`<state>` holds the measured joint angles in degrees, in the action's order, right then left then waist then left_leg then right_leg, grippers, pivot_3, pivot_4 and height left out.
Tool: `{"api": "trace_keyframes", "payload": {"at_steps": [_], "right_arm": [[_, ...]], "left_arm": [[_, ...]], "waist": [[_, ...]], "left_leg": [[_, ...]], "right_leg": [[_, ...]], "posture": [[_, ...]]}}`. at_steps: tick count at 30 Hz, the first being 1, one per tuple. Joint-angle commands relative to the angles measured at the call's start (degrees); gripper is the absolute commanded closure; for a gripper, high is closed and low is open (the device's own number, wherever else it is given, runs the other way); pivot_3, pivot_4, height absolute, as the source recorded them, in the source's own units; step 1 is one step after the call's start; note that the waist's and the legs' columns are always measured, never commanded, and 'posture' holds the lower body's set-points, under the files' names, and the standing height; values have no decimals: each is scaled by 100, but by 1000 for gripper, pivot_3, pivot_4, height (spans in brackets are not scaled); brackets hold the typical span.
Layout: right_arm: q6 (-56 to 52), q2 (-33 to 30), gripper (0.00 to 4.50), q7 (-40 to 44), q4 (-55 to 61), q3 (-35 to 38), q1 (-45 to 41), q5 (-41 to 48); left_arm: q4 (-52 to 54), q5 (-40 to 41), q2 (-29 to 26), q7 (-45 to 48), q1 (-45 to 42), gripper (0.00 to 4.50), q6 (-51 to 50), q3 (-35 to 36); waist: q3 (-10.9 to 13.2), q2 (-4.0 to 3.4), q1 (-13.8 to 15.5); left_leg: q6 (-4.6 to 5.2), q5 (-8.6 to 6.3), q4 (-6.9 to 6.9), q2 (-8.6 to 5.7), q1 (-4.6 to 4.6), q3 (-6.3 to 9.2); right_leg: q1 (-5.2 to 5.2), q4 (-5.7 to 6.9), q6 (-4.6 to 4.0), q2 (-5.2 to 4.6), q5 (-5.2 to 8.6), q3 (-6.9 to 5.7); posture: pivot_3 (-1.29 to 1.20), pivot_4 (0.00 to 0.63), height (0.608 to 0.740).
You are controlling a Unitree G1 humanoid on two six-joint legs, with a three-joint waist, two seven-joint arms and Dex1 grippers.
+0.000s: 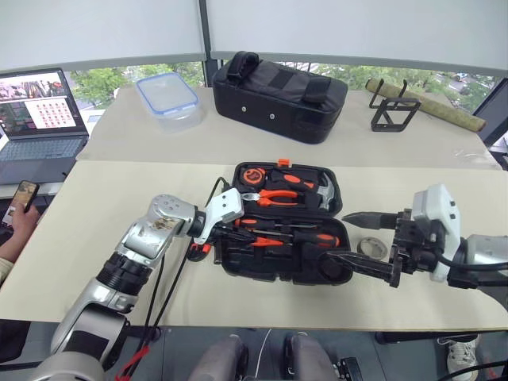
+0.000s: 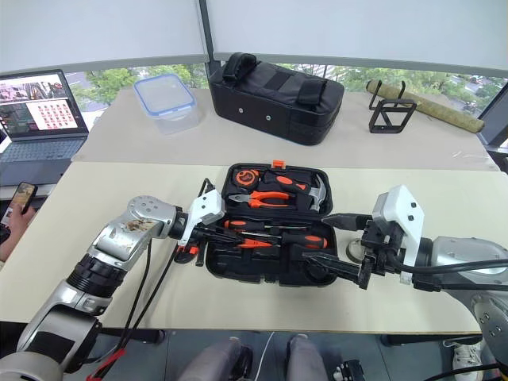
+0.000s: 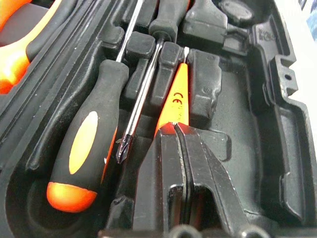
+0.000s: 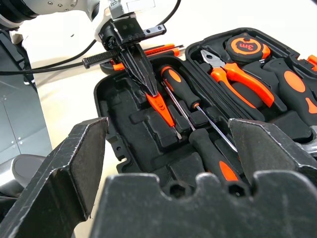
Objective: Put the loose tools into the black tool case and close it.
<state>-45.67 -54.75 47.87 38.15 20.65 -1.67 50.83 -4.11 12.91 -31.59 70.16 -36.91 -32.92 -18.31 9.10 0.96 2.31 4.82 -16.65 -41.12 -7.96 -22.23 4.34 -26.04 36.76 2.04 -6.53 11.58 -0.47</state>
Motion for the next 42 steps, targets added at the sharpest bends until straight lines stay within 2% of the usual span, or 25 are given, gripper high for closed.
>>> {"api": "trace_keyframes", "payload": {"at_steps": [1,4,6,11,14,16,18,21,23,24,29,34,37,41,42], "right_arm": [[100,-53,0,20,64,3,-74,-25],[152,-172,0,219,18,-9,-64,-104],[124,-204,0,322,-36,14,-169,11],[70,-289,0,637,-208,-84,-562,237],[81,-328,0,815,-305,-235,-772,264],[98,-338,0,913,-358,-340,-904,246],[106,-337,0,975,-402,-448,-1046,233],[127,-270,0,987,-397,-565,-1167,194],[136,-222,0,944,-362,-635,-1200,171],[160,-193,0,905,-313,-664,-1182,142],[214,-153,0,821,-104,-689,-965,41],[292,17,0,597,24,-688,-825,-51],[323,98,0,496,107,-691,-713,-88],[328,140,0,416,196,-677,-590,-90],[324,144,0,397,204,-671,-581,-83]], "left_arm": [[346,380,-216,83,-125,4440,-189,503],[857,887,-734,-6,-76,3726,-926,1244],[1178,1179,-1107,-173,129,2963,-1461,1764],[1965,1342,-1987,-857,1420,1061,-2371,3123],[2314,1325,-2243,-1320,2072,28,-2802,3694],[2687,1534,-2319,-1520,2185,28,-3253,3835],[3016,1748,-2242,-1850,1934,28,-3964,3761],[3251,1727,-1628,-2690,1055,28,-5565,3218],[3161,1691,-1445,-3087,769,28,-5946,2916],[3034,1680,-1402,-3276,668,28,-5958,2718],[2525,1583,-925,-4035,266,28,-5958,2040],[2212,1552,-499,-4345,90,28,-5947,1378],[2046,1392,-592,-4412,164,28,-5679,885],[1836,1335,-653,-4308,294,28,-5353,601],[1798,1309,-703,-4274,316,274,-5249,556]], "waist": [[0,0,-12],[1,1,-52],[1,0,-88],[0,-3,-187],[1,-2,-162],[4,2,-102],[5,5,-32],[5,5,78],[4,7,72],[4,7,45],[5,8,-43],[5,8,-20],[0,0,-1],[-13,-23,32],[-15,-27,33]], "left_leg": [[0,0,0,0,-2,0],[0,0,2,2,-8,0],[-1,0,8,2,-6,0],[-2,0,27,4,12,-6],[-2,0,29,6,14,-5],[-2,-1,26,5,13,-2],[-5,-3,22,4,16,4],[-44,-26,19,-3,22,5],[-42,-25,18,-5,23,5],[-42,-25,18,-7,26,3],[-40,-20,27,-2,19,1],[-43,-20,25,-2,19,0],[-45,-21,25,-2,26,0],[-48,-23,33,-2,77,3],[-48,-24,35,-2,88,3]], "right_leg": [[-3,1,0,0,0,0],[-13,2,0,2,0,0],[-14,2,0,3,0,-2],[-9,-2,0,8,0,-10],[-5,-6,-1,10,1,-10],[1,-9,-1,9,1,-9],[-3,-20,0,10,1,-11],[6,-36,11,14,-6,-15],[15,-46,19,19,-15,-22],[39,-44,22,18,-18,-19],[23,-45,19,10,-20,-17],[24,-46,18,10,-20,-16],[32,-46,18,8,-20,-14],[86,-59,19,8,-19,-8],[96,-61,20,8,-19,-7]], "posture": [[0,150,722],[0,150,722],[0,150,722],[0,150,722],[0,150,722],[0,150,722],[0,150,722],[0,150,722],[0,150,722],[0,150,722],[0,150,722],[0,150,722],[0,150,722],[0,150,722],[0,150,722]]}}
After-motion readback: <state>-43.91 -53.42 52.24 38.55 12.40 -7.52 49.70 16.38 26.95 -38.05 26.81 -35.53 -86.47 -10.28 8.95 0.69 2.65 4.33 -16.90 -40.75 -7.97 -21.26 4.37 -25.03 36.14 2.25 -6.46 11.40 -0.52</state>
